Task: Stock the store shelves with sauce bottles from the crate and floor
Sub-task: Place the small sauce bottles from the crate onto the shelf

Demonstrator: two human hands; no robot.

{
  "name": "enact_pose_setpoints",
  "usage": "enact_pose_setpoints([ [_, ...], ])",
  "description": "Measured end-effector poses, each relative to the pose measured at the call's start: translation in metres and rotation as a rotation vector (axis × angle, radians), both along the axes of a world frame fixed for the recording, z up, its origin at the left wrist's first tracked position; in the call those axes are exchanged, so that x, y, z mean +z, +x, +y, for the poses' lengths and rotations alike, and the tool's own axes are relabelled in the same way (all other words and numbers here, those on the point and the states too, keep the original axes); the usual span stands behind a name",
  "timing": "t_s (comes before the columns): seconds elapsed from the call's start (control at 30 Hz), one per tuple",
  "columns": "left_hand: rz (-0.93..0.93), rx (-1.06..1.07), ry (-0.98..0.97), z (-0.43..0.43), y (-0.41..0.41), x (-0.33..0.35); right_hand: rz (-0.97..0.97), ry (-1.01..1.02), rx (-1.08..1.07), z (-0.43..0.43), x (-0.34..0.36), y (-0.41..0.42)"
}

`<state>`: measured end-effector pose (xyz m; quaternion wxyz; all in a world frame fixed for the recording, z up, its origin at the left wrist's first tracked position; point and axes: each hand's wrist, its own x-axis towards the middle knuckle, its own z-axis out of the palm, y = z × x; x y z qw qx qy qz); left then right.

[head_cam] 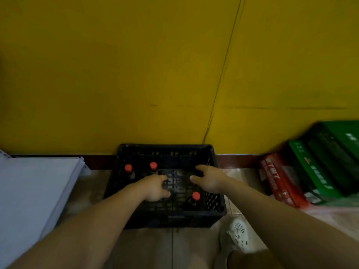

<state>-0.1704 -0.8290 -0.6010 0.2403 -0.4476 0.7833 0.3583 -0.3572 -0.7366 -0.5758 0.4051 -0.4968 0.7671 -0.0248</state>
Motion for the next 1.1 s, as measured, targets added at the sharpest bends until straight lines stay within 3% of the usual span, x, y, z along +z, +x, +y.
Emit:
enact_pose_setpoints([
  [0.13,-0.028,-0.015,0.100,-0.007,-0.025,-0.078,-0.026,0.101,0.025,-0.008,-0.073,-0.013],
  [0.37,-0.076,-0.032,0.207,-0.010,-0.049,-0.167,0.074,0.259,0.293,-0.025,-0.163,-0.012],
  [0.53,-0.063,0.051,0.283,-0.013,-0.048,-0.194,0.109,0.159,0.268,-0.029,-0.172,-0.012],
  [0.67,-0.005,0.067,0.245,-0.013,-0.043,-0.181,0.048,-0.003,0.162,-0.031,-0.140,-0.017],
  [0.8,0.200,0.161,0.266,-0.013,-0.034,-0.145,-0.047,-0.253,0.044,-0.036,-0.076,-0.017],
  [1.1,1.008,0.413,0.225,0.010,0.032,0.033,-0.514,-0.965,-0.478,-0.057,0.117,0.037],
])
